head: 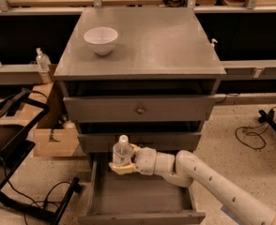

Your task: Place blue plastic bottle into bottom drawer

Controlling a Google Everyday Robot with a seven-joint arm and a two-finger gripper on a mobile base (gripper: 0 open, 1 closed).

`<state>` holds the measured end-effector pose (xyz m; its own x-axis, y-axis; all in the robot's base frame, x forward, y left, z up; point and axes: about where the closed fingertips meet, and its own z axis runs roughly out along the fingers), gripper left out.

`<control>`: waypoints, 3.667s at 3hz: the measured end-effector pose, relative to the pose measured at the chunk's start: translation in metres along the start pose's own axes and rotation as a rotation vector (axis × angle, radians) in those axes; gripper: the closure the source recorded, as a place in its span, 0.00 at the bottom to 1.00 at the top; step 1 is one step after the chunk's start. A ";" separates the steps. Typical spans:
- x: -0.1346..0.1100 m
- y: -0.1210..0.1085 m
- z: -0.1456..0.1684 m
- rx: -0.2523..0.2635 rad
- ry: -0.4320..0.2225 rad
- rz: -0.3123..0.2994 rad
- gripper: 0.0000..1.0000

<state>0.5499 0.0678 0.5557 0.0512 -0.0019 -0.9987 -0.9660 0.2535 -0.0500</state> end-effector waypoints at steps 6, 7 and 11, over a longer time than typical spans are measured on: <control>0.276 0.012 0.062 -0.199 0.155 0.102 1.00; 0.306 0.003 0.048 -0.173 0.168 0.135 1.00; 0.372 -0.029 0.036 -0.136 0.098 0.127 0.74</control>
Offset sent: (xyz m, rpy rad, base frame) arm 0.0068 0.0494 -0.1421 -0.0190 0.1022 0.1177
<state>0.6057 0.0941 0.1855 -0.0916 -0.0738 -0.9931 -0.9888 0.1248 0.0819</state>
